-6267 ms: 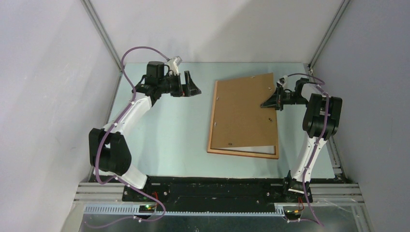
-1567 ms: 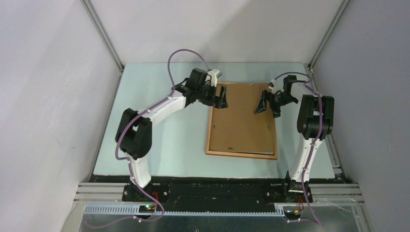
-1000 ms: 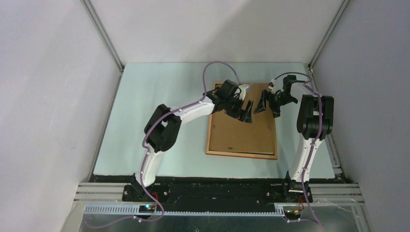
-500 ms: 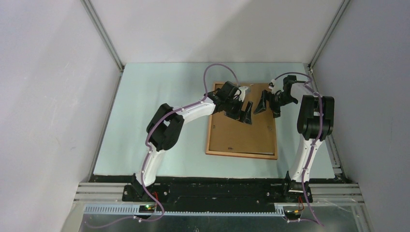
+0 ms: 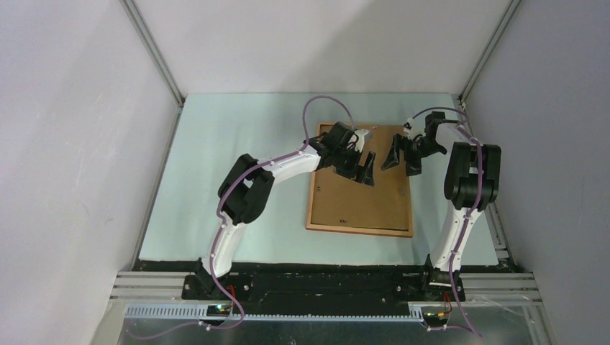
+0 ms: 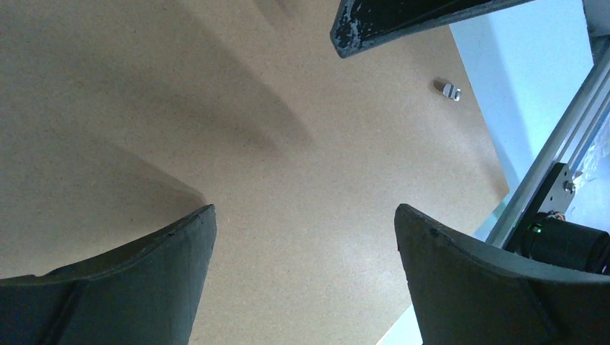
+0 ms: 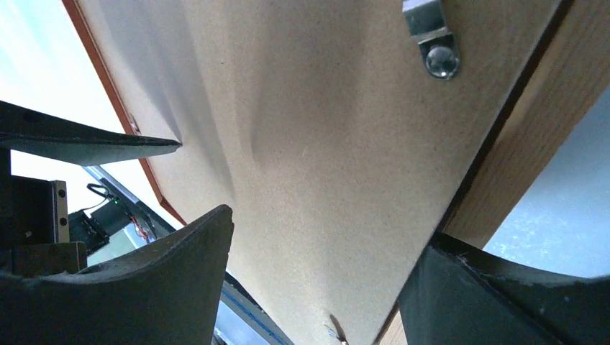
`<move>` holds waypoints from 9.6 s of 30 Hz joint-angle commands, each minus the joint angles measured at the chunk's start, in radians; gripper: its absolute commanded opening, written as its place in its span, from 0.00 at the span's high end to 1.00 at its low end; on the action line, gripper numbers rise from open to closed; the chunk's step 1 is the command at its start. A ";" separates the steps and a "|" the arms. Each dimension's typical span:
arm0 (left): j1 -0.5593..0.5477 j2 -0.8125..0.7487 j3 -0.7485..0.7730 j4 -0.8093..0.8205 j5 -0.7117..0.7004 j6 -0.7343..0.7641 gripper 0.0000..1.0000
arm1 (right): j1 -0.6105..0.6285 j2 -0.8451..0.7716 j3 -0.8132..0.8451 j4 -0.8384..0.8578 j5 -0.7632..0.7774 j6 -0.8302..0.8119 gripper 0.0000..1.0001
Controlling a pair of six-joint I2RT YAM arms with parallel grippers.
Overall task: Put the photo into the frame
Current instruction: Place the photo frame item in the photo frame, then move the photo frame to the center of the board, then install the photo frame at the center of the board.
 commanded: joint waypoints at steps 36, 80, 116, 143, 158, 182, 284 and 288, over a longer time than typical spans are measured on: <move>0.032 -0.034 -0.052 0.018 -0.030 0.011 0.02 | -0.011 -0.107 0.102 -0.086 0.205 -0.079 0.21; 0.180 -0.397 -0.330 0.004 -0.277 0.218 0.02 | 0.022 -0.130 -0.092 0.240 0.408 -0.047 0.39; 0.429 -0.524 -0.527 -0.127 -0.329 0.314 0.02 | 0.139 -0.107 -0.147 0.279 0.341 0.079 1.00; 0.431 -0.312 -0.484 -0.123 -0.188 0.178 0.10 | 0.208 -0.183 -0.322 0.420 0.261 0.261 1.00; 0.432 -0.297 -0.480 -0.123 -0.129 0.189 0.50 | 0.206 -0.234 -0.354 0.429 0.298 0.252 1.00; 0.431 -0.333 -0.522 -0.107 -0.106 0.165 1.00 | 0.119 -0.212 -0.315 0.440 0.235 0.195 0.46; 0.431 -0.360 -0.512 -0.102 -0.057 0.190 1.00 | 0.194 0.068 0.099 0.223 0.349 0.000 0.63; 0.430 -0.357 -0.511 -0.102 -0.055 0.190 1.00 | 0.183 0.071 0.092 0.213 0.317 -0.016 0.63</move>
